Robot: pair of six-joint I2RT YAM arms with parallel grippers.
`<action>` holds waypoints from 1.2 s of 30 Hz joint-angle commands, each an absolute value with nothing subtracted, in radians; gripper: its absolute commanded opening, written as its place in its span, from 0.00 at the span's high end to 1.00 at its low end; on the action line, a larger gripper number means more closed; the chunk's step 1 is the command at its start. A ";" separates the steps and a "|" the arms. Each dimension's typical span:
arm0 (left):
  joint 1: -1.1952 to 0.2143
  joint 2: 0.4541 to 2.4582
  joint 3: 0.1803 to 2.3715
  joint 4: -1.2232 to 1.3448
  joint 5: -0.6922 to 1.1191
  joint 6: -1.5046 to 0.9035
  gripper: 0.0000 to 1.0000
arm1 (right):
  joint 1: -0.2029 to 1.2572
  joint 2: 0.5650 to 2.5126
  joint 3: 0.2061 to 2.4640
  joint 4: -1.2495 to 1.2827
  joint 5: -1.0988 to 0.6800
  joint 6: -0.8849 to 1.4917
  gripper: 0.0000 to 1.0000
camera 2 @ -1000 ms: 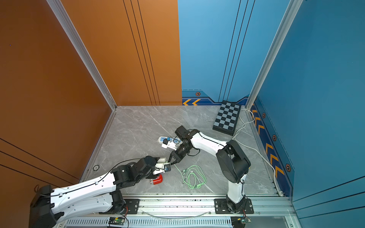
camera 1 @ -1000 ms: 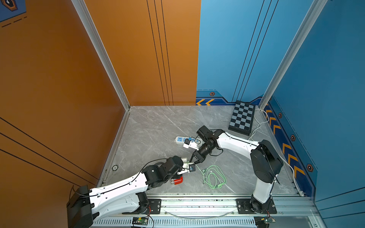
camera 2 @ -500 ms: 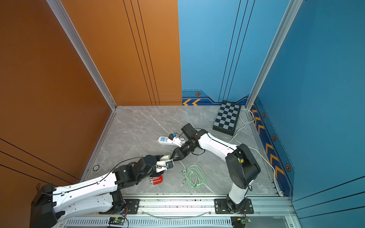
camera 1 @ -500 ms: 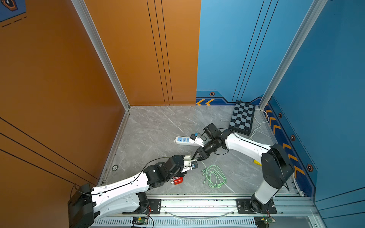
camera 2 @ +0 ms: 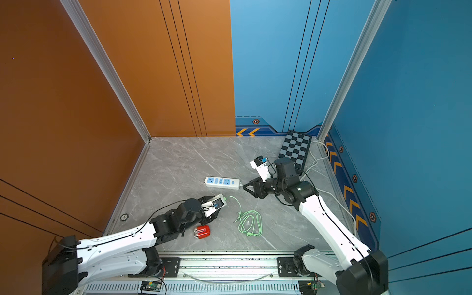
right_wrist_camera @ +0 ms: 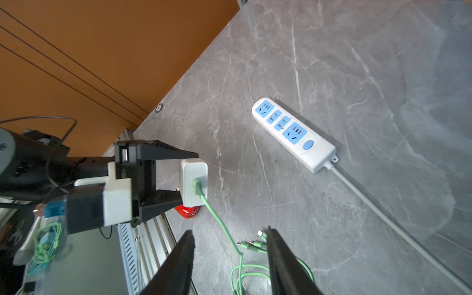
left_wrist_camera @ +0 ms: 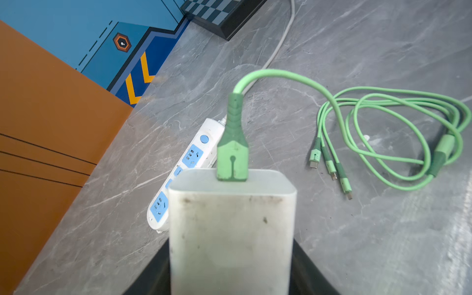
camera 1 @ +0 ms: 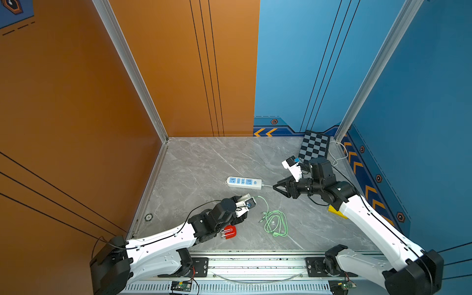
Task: Charge the electric shaver
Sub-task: Insert the charging cable into the plug, then insert the plug into the socket.
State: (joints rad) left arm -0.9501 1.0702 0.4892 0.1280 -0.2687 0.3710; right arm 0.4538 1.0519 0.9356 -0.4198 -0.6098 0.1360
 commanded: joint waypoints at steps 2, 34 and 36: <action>-0.937 1.172 0.476 0.365 -0.258 0.264 1.00 | 0.608 0.947 0.750 -0.251 -0.366 0.340 0.49; -0.983 1.241 0.548 0.464 -0.153 0.226 1.00 | 0.750 1.211 0.575 0.365 -0.306 0.556 0.35; -0.987 1.254 0.551 0.471 -0.149 0.224 1.00 | 0.752 1.229 0.575 0.390 -0.310 0.565 0.42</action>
State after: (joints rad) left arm -0.9741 1.2407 0.5156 0.4088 -0.1795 0.2413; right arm 0.7464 1.2091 0.5526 0.3283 -0.2916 0.5438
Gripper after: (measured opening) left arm 0.576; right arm 0.597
